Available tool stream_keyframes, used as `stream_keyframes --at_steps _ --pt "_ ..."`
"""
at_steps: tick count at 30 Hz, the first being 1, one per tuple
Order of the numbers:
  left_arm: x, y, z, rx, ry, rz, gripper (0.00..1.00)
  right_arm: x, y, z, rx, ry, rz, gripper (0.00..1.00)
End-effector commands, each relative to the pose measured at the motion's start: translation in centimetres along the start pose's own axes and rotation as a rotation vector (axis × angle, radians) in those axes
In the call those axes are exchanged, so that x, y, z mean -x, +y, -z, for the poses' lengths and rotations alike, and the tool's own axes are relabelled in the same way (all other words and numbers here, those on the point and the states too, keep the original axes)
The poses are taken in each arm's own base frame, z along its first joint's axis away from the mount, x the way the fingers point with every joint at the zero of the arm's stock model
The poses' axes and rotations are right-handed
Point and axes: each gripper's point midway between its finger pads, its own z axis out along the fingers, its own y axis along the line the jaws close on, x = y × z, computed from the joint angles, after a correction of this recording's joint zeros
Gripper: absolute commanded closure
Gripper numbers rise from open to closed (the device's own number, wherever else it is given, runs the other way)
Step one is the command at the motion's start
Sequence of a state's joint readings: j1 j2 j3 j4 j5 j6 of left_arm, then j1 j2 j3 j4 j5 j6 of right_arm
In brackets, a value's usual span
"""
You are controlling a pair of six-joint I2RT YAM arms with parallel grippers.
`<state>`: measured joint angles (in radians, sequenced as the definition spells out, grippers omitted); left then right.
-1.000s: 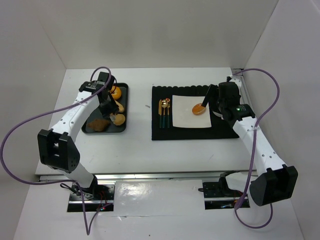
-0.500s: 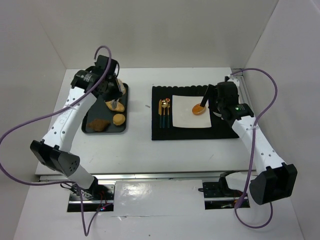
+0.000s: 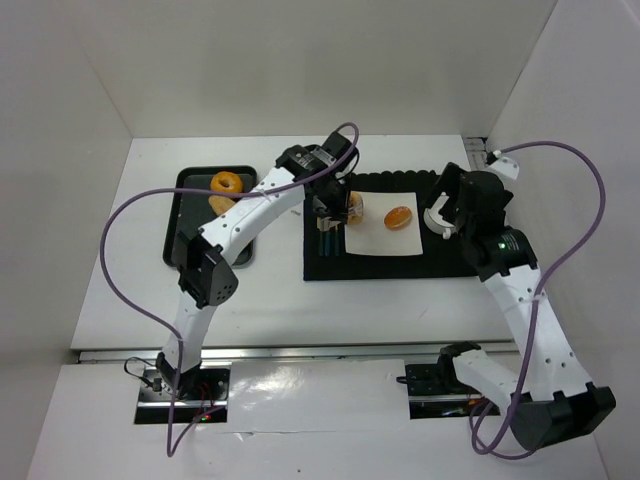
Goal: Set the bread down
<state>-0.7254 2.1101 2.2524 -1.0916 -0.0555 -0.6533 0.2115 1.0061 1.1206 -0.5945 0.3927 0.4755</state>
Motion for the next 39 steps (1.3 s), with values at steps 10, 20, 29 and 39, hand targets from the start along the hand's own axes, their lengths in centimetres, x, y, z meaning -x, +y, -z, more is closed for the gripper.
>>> stream_keyframes --at_steps 10,20,29,39 --pt "0.5 -5.2 -2.1 -0.169 -0.010 -0.052 0.64 2.5 -0.6 1.3 -0.036 -0.067 -0.006 0.00" --pt "2.1 -6.0 1.2 -0.214 -0.082 -0.075 0.41 2.0 -0.3 0.9 -0.024 -0.051 -0.002 0.00" --pt "5.1 -2.3 7.5 -0.169 -0.209 -0.026 0.42 1.8 0.1 0.6 -0.006 -0.041 -0.002 0.00" --pt "5.8 12.2 5.5 0.208 -0.320 -0.044 0.44 0.5 0.9 -0.2 0.030 0.001 -0.002 0.00"
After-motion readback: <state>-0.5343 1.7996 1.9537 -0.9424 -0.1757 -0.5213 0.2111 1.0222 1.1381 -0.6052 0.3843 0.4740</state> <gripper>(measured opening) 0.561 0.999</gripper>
